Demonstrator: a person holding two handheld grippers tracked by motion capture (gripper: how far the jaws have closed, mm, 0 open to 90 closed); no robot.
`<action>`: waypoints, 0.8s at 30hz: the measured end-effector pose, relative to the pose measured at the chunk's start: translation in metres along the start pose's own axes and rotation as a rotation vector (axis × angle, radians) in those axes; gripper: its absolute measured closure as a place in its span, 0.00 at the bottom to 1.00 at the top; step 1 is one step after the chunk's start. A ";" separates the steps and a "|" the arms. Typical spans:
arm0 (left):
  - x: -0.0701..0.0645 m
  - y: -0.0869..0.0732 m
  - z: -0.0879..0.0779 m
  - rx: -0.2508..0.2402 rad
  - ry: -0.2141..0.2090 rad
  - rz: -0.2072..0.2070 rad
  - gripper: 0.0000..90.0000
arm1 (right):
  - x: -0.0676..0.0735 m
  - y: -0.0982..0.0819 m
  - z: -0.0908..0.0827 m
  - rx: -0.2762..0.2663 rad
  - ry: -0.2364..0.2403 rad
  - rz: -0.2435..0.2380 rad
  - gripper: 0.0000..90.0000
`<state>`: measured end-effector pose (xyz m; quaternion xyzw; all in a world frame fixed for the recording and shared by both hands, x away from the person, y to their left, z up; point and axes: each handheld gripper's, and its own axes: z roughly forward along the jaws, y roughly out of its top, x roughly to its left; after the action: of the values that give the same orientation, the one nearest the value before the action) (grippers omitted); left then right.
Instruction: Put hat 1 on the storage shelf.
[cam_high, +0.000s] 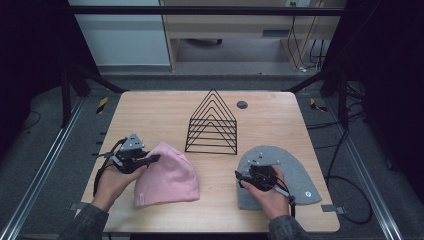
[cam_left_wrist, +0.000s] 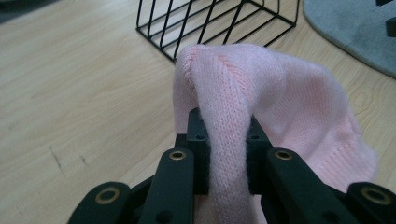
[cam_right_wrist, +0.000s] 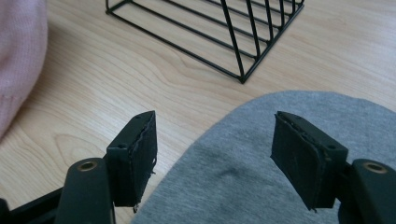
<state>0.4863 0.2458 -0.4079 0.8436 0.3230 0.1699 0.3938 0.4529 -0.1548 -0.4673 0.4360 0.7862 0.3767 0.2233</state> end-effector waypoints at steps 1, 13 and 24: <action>-0.002 0.004 -0.002 -0.004 -0.003 0.008 0.87 | 0.000 0.000 -0.001 -0.004 0.005 -0.001 0.35; -0.011 0.047 -0.039 -0.074 0.013 0.095 0.87 | 0.004 0.003 -0.005 -0.018 0.015 -0.030 0.36; 0.001 0.072 -0.059 -0.099 0.065 0.118 0.87 | 0.009 0.010 -0.009 -0.036 0.041 -0.050 0.35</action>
<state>0.4848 0.2450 -0.3148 0.8347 0.2765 0.2360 0.4136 0.4475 -0.1476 -0.4548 0.4045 0.7944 0.3939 0.2240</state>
